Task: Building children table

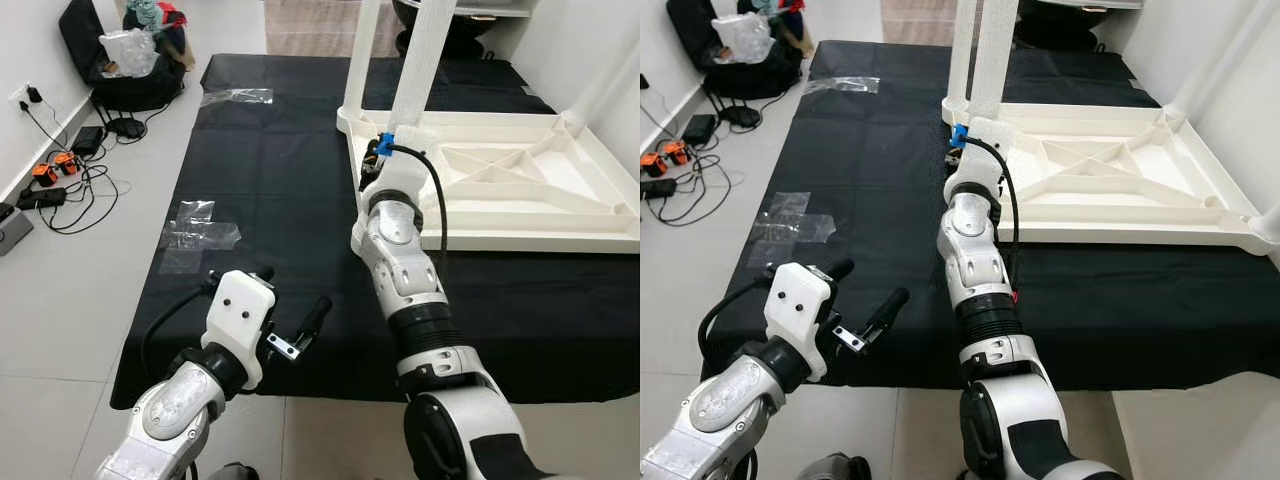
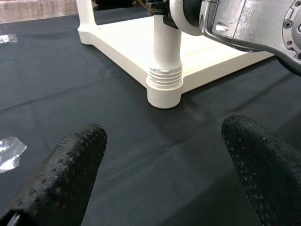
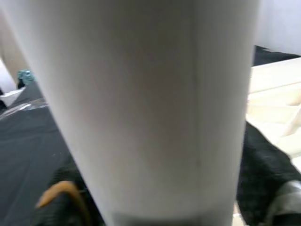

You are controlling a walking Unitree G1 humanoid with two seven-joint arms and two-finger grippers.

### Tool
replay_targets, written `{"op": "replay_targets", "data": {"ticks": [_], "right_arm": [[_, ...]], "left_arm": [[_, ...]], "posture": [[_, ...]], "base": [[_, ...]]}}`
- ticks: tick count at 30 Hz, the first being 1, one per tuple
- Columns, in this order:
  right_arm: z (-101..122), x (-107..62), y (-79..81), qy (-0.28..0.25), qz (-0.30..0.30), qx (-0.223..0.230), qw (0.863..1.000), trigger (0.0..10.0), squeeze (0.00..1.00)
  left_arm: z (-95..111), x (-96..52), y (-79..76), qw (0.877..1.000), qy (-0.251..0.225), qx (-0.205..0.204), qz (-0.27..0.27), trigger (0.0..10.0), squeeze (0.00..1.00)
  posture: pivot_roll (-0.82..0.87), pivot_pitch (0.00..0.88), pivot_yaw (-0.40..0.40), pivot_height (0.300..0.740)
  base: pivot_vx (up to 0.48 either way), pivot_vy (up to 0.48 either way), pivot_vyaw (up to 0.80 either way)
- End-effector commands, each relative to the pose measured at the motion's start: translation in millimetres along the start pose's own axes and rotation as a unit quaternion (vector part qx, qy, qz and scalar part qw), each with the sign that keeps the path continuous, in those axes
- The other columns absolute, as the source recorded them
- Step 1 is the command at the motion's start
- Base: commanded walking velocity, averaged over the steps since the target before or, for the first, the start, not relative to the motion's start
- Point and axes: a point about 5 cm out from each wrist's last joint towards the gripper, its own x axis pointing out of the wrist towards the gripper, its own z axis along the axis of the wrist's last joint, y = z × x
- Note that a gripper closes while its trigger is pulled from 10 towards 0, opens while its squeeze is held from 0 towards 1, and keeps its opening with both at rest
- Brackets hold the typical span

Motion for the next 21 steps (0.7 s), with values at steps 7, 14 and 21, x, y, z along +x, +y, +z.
{"op": "replay_targets", "data": {"ticks": [7, 14, 21], "right_arm": [[16, -2.4, 2.7, -0.021, 0.046, 0.01, 0.999, 10.0, 0.0], [22, -0.5, -9.9, -0.028, 0.141, 0.029, 0.989, 10.0, 0.0], [3, 0.5, -27.0, 0.008, 0.273, 0.058, 0.96, 10.0, 0.0]], "left_arm": [[-8, 0.8, -4.9, 1.0, 0.012, -0.007, -0.008, 10.0, 0.0], [-8, 2.3, -5.1, 1.0, 0.007, -0.008, -0.009, 10.0, 0.0], [-8, 3.5, -5.4, 1.0, 0.004, -0.009, -0.01, 10.0, 0.0]], "posture": [[0.08, 0.101, -0.077, 0.74], [0.07, 0.093, -0.077, 0.74], [0.07, 0.085, -0.077, 0.74]], "base": [[0.0, 0.0, 0.0], [0.0, 0.0, 0.0], [0.0, 0.0, 0.0]]}}
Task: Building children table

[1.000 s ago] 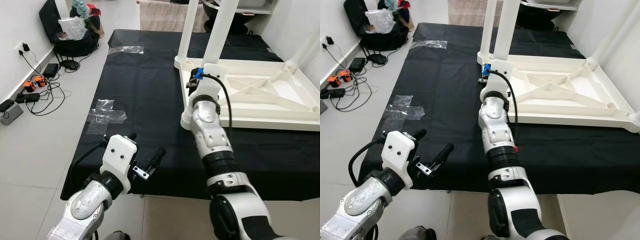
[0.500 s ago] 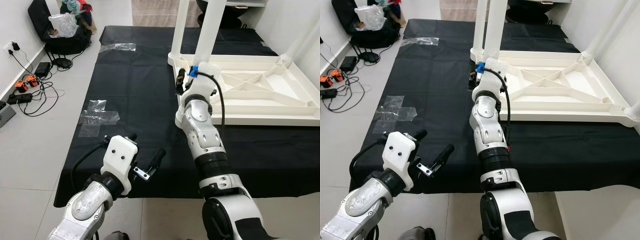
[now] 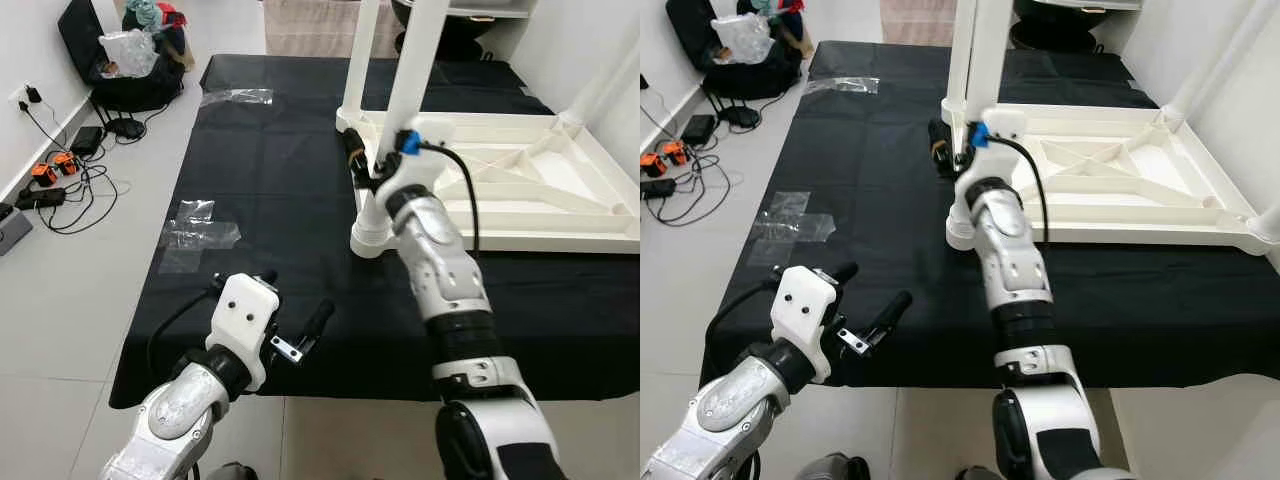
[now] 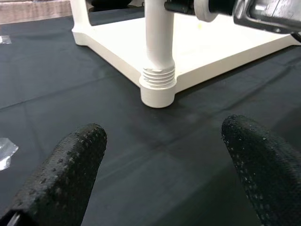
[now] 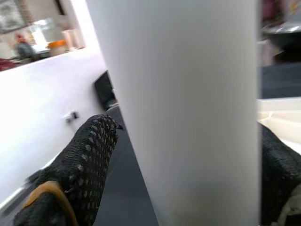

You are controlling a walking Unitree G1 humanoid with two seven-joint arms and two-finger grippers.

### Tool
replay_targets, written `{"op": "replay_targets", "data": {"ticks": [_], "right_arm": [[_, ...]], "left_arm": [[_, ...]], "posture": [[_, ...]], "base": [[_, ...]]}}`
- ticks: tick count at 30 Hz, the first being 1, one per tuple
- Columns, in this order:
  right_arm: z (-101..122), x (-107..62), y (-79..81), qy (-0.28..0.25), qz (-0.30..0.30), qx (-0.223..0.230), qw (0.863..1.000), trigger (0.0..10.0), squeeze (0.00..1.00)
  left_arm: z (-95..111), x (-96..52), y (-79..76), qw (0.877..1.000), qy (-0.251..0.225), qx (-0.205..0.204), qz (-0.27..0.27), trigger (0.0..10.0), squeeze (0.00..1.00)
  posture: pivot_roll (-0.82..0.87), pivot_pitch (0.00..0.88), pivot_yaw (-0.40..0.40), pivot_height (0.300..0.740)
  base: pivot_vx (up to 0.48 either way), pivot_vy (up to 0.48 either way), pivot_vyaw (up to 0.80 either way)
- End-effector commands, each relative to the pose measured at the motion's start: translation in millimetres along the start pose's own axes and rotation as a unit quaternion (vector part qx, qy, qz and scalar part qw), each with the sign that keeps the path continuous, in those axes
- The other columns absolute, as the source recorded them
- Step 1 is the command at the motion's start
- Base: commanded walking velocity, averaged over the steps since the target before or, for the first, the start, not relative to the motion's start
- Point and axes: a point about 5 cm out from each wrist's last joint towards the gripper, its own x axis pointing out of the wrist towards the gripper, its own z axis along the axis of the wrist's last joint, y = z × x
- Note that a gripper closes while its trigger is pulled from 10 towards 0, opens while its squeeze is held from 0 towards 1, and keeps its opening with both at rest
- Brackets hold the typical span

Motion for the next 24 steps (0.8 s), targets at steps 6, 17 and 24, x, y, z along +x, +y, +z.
{"op": "replay_targets", "data": {"ticks": [6, 17, 24], "right_arm": [[3, 5.6, -12.4, 0.015, 0.112, 0.056, 0.992, 10.0, 0.0], [21, 16.9, 10.7, 0.051, 0.35, 0.092, 0.931, 10.0, 0.0], [20, 15.6, 19.7, 0.063, 0.415, 0.1, 0.902, 10.0, 0.0]], "left_arm": [[-3, 1.6, -3.2, 1.0, 0.004, -0.003, -0.006, 10.0, 0.0], [-1, 2.2, -3.7, 1.0, -0.001, -0.003, -0.004, 10.0, 0.0], [-1, 1.9, -3.4, 1.0, -0.001, -0.003, -0.003, 10.0, 0.0]], "posture": [[0.08, 0.084, -0.082, 0.74], [0.1, 0.083, -0.092, 0.74], [0.1, 0.085, -0.093, 0.74]], "base": [[0.0, 0.0, 0.0], [0.0, 0.0, 0.0], [0.0, 0.0, 0.0]]}}
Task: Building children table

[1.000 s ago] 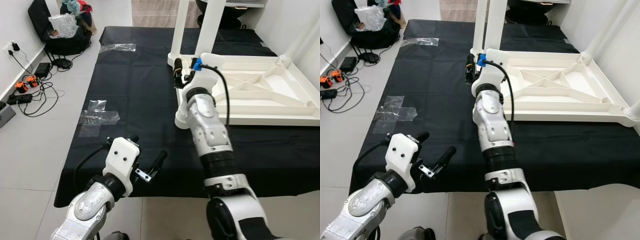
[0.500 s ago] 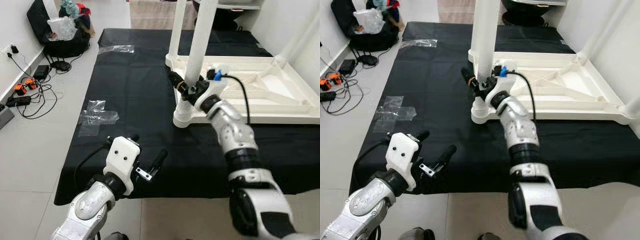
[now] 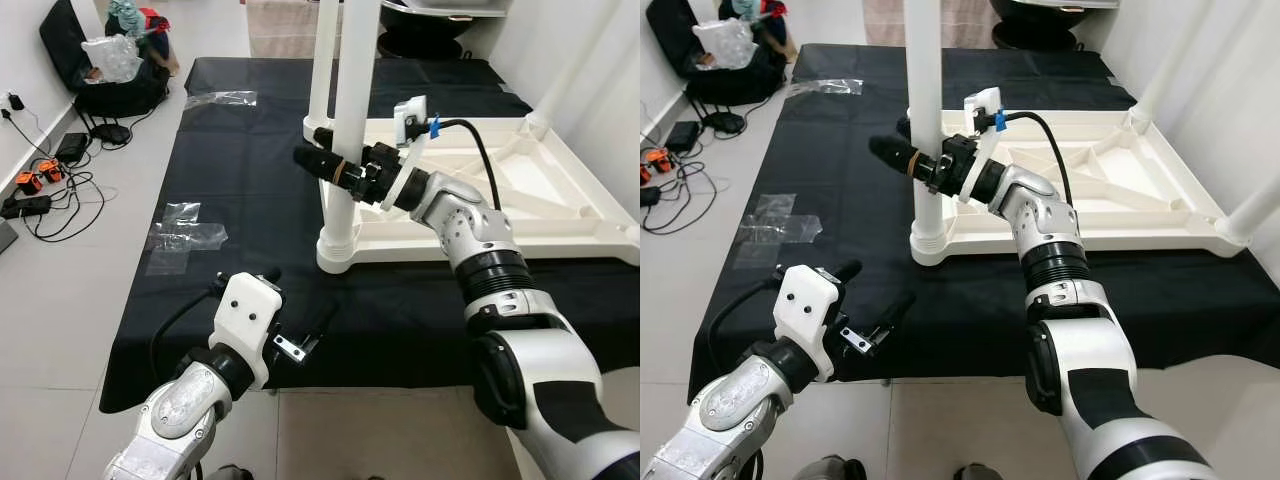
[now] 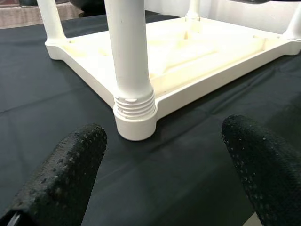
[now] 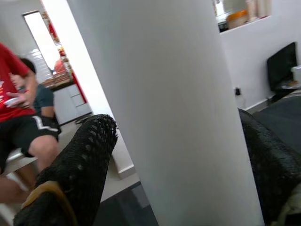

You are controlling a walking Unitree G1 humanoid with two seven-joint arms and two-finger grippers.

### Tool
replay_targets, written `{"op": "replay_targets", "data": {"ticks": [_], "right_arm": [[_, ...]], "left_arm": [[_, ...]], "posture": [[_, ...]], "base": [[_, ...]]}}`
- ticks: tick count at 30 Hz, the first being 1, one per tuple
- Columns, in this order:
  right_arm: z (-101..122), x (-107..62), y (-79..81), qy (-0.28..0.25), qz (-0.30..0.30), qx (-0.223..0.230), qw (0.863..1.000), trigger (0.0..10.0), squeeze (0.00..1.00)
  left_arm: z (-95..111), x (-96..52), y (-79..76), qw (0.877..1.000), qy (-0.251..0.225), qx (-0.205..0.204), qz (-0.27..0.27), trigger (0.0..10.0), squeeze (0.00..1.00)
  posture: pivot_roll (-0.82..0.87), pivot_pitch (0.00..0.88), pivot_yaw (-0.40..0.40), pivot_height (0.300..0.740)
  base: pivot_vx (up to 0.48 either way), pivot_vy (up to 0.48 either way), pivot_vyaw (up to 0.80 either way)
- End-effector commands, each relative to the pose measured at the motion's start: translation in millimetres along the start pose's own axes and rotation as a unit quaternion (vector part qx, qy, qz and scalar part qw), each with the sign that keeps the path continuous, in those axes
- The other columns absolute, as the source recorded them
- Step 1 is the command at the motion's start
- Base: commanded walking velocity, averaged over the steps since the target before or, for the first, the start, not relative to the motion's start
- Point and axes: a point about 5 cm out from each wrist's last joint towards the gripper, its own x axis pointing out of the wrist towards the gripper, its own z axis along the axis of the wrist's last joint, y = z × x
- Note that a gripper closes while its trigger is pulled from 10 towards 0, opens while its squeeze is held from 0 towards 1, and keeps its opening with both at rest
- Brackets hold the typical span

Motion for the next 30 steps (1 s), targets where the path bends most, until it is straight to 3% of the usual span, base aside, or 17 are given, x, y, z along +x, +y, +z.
{"op": "replay_targets", "data": {"ticks": [1, 2, 3, 5, 12, 15, 16, 18, 20, 21, 23, 25, 26, 27, 30], "right_arm": [[0, 11.2, 4.6, -0.01, 0.033, 0.01, 0.999, 3.1, 0.0], [0, 11.2, 4.6, -0.01, 0.033, 0.01, 0.999, 3.1, 0.0], [0, 13.7, 3.3, -0.018, 0.024, 0.012, 0.999, 0.0, 0.0], [0, 13.7, 3.3, -0.018, 0.024, 0.012, 0.999, 0.0, 0.0], [-4, 11.5, -8.9, -0.035, -0.09, -0.037, 0.995, 0.0, 0.0], [-15, 2.8, -14.9, -0.018, -0.185, -0.054, 0.981, 0.0, 0.0], [-15, 2.8, -14.9, -0.018, -0.185, -0.054, 0.981, 0.0, 0.0], [-18, -1.7, -18.9, -0.009, -0.26, -0.073, 0.963, 0.0, 0.0], [-18, -1.7, -18.9, -0.009, -0.26, -0.073, 0.963, 0.0, 0.0], [-22, -10.3, -25.5, -0.001, -0.369, -0.081, 0.926, 0.0, 0.0], [-22, -10.3, -25.5, -0.001, -0.369, -0.081, 0.926, 0.0, 0.0], [-24, -17.0, -26.2, -0.003, -0.454, -0.091, 0.886, 0.0, 0.0], [-24, -17.0, -26.2, -0.003, -0.454, -0.091, 0.886, 0.0, 0.0], [-22, -16.2, -19.7, -0.032, -0.486, -0.107, 0.867, 0.0, 0.0], [-20, -12.0, -11.6, -0.05, -0.483, -0.123, 0.866, 0.0, 0.0]], "left_arm": [[-2, 0.8, -2.5, 1.0, 0.003, -0.002, -0.001, 10.0, 0.0], [-2, 0.8, -2.5, 1.0, 0.003, -0.002, -0.001, 10.0, 0.0], [-2, 1.1, -2.8, 1.0, 0.002, -0.002, -0.001, 10.0, 0.0], [-2, 1.1, -2.8, 1.0, 0.002, -0.002, -0.001, 10.0, 0.0], [-2, 2.1, -3.0, 1.0, 0.0, -0.001, 0.0, 10.0, 0.0], [-4, 2.9, -1.2, 1.0, 0.003, 0.003, 0.004, 10.0, 0.0], [-4, 2.9, -1.2, 1.0, 0.003, 0.003, 0.004, 10.0, 0.0], [-5, 3.5, -0.1, 1.0, 0.004, 0.003, 0.006, 10.0, 0.0], [-5, 3.5, -0.1, 1.0, 0.004, 0.003, 0.006, 10.0, 0.0], [-5, 4.3, 0.0, 1.0, 0.003, 0.002, 0.007, 10.0, 0.0], [-5, 4.3, 0.0, 1.0, 0.003, 0.002, 0.007, 10.0, 0.0], [-5, 5.1, -0.2, 1.0, 0.003, 0.003, 0.007, 10.0, 0.0], [-5, 5.1, -0.2, 1.0, 0.003, 0.003, 0.007, 10.0, 0.0], [-5, 5.4, 0.0, 1.0, 0.002, 0.004, 0.007, 10.0, 0.0], [-5, 5.2, 0.6, 1.0, 0.002, 0.005, 0.009, 10.0, 0.0]], "posture": [[0.1, 0.085, -0.093, 0.74], [0.1, 0.085, -0.093, 0.74], [0.1, 0.085, -0.093, 0.74], [0.1, 0.085, -0.093, 0.74], [0.1, 0.067, -0.09, 0.74], [0.09, 0.064, -0.087, 0.74], [0.09, 0.064, -0.087, 0.74], [0.08, 0.07, -0.082, 0.74], [0.08, 0.07, -0.082, 0.74], [0.08, 0.069, -0.082, 0.74], [0.08, 0.069, -0.082, 0.74], [0.08, 0.072, -0.077, 0.74], [0.08, 0.072, -0.077, 0.74], [0.08, 0.074, -0.08, 0.74], [0.08, 0.072, -0.079, 0.74]], "base": [[0.0, 0.0, 0.0], [0.0, 0.0, 0.0], [0.0, 0.0, 0.0], [0.0, 0.0, 0.0], [0.0, 0.0, 0.0], [0.0, 0.0, 0.0], [0.0, 0.0, 0.0], [0.0, 0.0, 0.0], [0.0, 0.0, 0.0], [0.0, 0.0, 0.0], [0.0, 0.0, 0.0], [0.0, 0.0, 0.0], [0.0, 0.0, 0.0], [0.0, 0.0, 0.0], [0.0, 0.0, 0.0]]}}
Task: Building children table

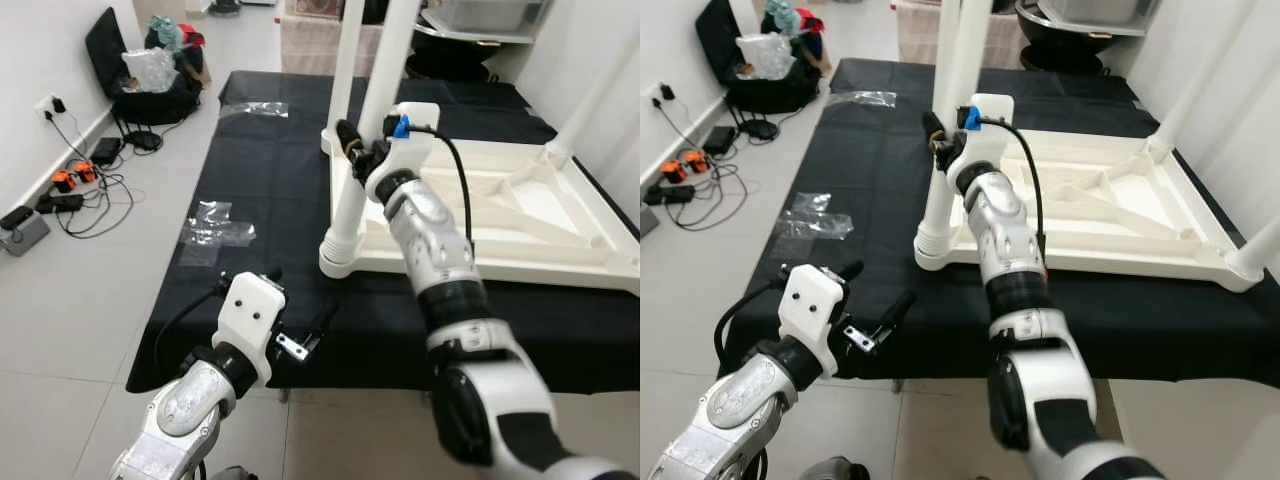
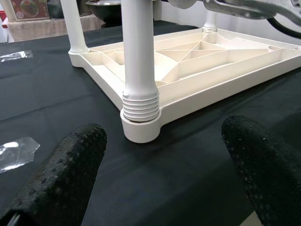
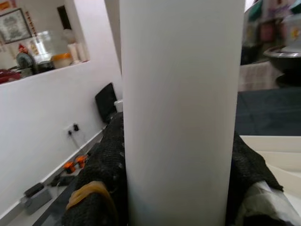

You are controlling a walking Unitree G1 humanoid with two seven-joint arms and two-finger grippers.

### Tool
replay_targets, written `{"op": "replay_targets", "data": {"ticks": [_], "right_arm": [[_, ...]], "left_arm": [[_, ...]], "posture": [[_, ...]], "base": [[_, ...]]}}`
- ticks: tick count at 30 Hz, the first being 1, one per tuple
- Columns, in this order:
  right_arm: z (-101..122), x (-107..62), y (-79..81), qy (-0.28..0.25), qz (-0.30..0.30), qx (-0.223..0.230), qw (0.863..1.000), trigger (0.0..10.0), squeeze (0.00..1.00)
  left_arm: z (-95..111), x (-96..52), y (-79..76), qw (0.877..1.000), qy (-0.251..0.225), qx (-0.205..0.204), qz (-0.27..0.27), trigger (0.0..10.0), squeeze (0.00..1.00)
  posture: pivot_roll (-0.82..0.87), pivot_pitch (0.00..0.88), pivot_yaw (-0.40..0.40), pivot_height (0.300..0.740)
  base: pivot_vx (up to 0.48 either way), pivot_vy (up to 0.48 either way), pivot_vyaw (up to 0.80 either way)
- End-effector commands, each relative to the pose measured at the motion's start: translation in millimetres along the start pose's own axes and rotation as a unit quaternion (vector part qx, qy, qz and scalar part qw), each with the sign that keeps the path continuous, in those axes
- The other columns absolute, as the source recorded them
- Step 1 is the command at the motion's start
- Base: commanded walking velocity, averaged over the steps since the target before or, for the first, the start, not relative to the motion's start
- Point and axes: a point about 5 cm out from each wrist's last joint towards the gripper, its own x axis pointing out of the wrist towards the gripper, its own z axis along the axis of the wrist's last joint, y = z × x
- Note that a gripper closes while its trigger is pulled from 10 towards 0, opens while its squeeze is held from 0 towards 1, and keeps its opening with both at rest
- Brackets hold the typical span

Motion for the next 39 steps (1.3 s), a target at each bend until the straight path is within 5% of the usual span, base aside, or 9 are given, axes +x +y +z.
{"op": "replay_targets", "data": {"ticks": [1, 11, 15, 25, 30, 34, 39], "right_arm": [[-8, -8.2, -9.5, 0.005, -0.022, -0.025, 0.999, 0.0, 0.0], [-10, -35.0, 5.7, -0.065, 0.088, 0.0, 0.994, 0.0, 0.0], [-11, -37.0, 6.8, -0.064, 0.093, -0.001, 0.994, 0.0, 0.0], [-10, -31.5, 26.7, -0.046, 0.229, 0.034, 0.972, 0.0, 0.0], [-5, -22.3, 35.1, -0.017, 0.347, 0.042, 0.937, 0.0, 0.0], [-4, -22.4, 37.2, -0.016, 0.368, 0.041, 0.929, 0.0, 0.0], [0, -25.2, 43.2, -0.021, 0.446, 0.032, 0.894, 0.0, 0.0]], "left_arm": [[-2, 0.7, 1.1, 1.0, 0.004, 0.001, 0.004, 10.0, 0.0], [-1, 1.8, 4.7, 1.0, 0.001, 0.005, 0.009, 10.0, 0.0], [-1, 2.0, 5.0, 1.0, 0.001, 0.005, 0.009, 10.0, 0.0], [-2, 1.5, 6.2, 1.0, 0.002, 0.007, 0.01, 10.0, 0.0], [-1, 0.7, 7.4, 1.0, 0.003, 0.009, 0.01, 10.0, 0.0], [-1, 0.2, 7.8, 1.0, 0.003, 0.009, 0.011, 10.0, 0.0], [1, -2.6, 10.2, 1.0, 0.004, 0.014, 0.017, 10.0, 0.0]], "posture": [[0.08, 0.072, -0.082, 0.74], [0.07, 0.083, -0.076, 0.74], [0.07, 0.083, -0.076, 0.74], [0.07, 0.089, -0.08, 0.74], [0.08, 0.099, -0.088, 0.74], [0.08, 0.107, -0.091, 0.74], [0.09, 0.12, -0.094, 0.74]], "base": [[0.0, 0.0, 0.0], [0.0, 0.0, 0.0], [0.0, 0.0, 0.0], [0.0, 0.0, 0.0], [0.0, 0.0, 0.0], [0.0, 0.0, 0.0], [0.0, 0.0, 0.0]]}}
